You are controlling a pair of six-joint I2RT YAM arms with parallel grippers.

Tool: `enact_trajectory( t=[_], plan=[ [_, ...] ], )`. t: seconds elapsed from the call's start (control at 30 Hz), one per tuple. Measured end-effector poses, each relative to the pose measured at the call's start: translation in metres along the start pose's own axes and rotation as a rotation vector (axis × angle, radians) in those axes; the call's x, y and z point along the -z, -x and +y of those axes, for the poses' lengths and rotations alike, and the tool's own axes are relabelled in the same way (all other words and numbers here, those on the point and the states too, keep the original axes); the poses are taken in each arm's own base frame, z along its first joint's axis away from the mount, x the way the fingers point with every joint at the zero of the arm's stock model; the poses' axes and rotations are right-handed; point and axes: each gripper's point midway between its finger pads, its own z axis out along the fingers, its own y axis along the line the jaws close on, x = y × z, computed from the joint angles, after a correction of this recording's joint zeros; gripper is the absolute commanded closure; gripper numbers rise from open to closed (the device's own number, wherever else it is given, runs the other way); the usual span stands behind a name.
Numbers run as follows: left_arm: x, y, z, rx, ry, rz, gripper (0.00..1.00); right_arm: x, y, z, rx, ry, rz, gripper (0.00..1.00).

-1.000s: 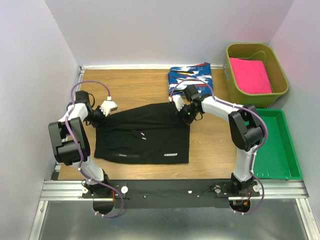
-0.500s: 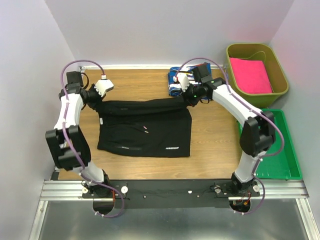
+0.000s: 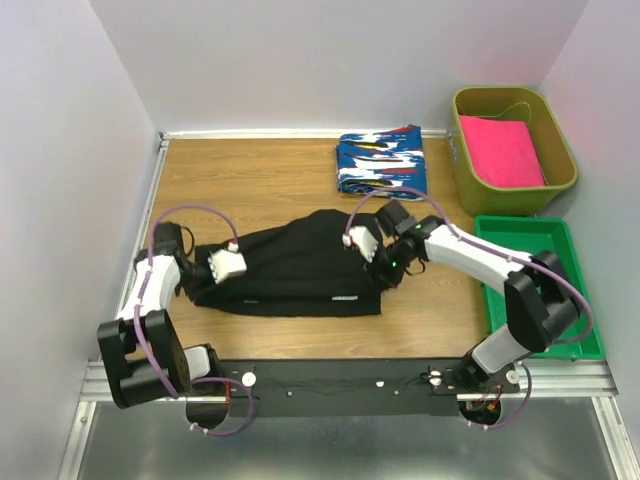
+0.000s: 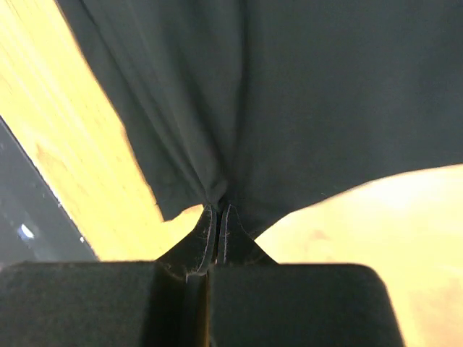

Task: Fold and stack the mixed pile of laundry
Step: Fold the shorts at the center of the board.

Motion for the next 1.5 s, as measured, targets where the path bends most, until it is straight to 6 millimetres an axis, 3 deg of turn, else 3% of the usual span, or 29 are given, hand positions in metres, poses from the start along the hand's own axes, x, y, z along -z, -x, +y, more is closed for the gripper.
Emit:
enact_trajectory(
  t=[0.07, 0.1, 0.2, 0.33, 0.5, 0.63, 0.73, 0.8, 0.93, 1.0, 1.07, 1.1, 1.13, 1.2, 1.33, 1.43, 1.5],
  plan=[
    [-0.016, -0.013, -0.016, 0.017, -0.05, 0.021, 1.0, -0.017, -0.02, 0.01, -0.025, 0.042, 0.067, 0.99],
    [-0.016, -0.012, -0.01, 0.017, -0.025, 0.021, 1.0, -0.023, -0.022, 0.009, -0.036, 0.046, 0.078, 0.99],
    [-0.018, -0.013, 0.0, 0.027, 0.004, 0.024, 1.0, -0.036, -0.02, -0.002, -0.046, 0.026, 0.07, 0.99],
    [-0.017, -0.012, 0.009, 0.039, 0.027, 0.028, 1.0, -0.036, -0.013, -0.008, -0.037, 0.0, 0.053, 0.99],
    [-0.005, -0.007, 0.023, 0.026, 0.059, 0.035, 1.0, -0.019, 0.011, -0.018, -0.015, -0.05, 0.01, 0.99],
    [0.027, 0.012, 0.052, -0.027, 0.158, 0.02, 1.0, 0.016, 0.049, -0.022, 0.019, -0.102, -0.089, 0.99],
    [0.05, 0.024, 0.065, -0.075, 0.228, 0.011, 1.0, 0.034, 0.063, -0.015, 0.025, -0.1, -0.147, 0.99],
    [0.054, 0.023, 0.063, -0.09, 0.234, 0.016, 1.0, 0.032, 0.061, -0.006, 0.023, -0.085, -0.148, 0.99],
    [0.041, 0.003, 0.044, -0.08, 0.18, 0.055, 1.0, 0.004, 0.032, 0.026, 0.03, -0.006, -0.067, 0.99],
    [0.031, -0.007, 0.032, -0.069, 0.144, 0.074, 0.89, -0.009, 0.015, 0.041, 0.032, 0.036, -0.021, 0.99],
    [0.019, -0.017, 0.015, -0.056, 0.098, 0.091, 0.7, -0.015, 0.002, 0.047, 0.028, 0.053, 0.009, 0.88],
    [0.016, -0.021, 0.009, -0.052, 0.083, 0.1, 0.65, -0.016, -0.002, 0.047, 0.024, 0.055, 0.017, 0.63],
    [0.013, -0.024, 0.006, -0.047, 0.075, 0.108, 0.58, -0.016, -0.003, 0.047, 0.025, 0.056, 0.021, 0.49],
    [0.011, -0.03, 0.0, -0.048, 0.06, 0.127, 0.53, -0.015, -0.003, 0.047, 0.041, 0.059, 0.019, 0.36],
    [0.022, -0.027, 0.012, -0.055, 0.089, 0.136, 0.5, -0.002, 0.003, 0.05, 0.043, 0.067, 0.011, 0.36],
    [0.045, -0.009, 0.034, -0.074, 0.137, 0.109, 0.5, 0.014, 0.027, 0.044, 0.045, 0.055, -0.055, 0.36],
    [0.067, 0.012, 0.058, -0.093, 0.189, 0.064, 0.48, 0.028, 0.047, 0.027, 0.022, 0.017, -0.119, 0.37]
  ],
)
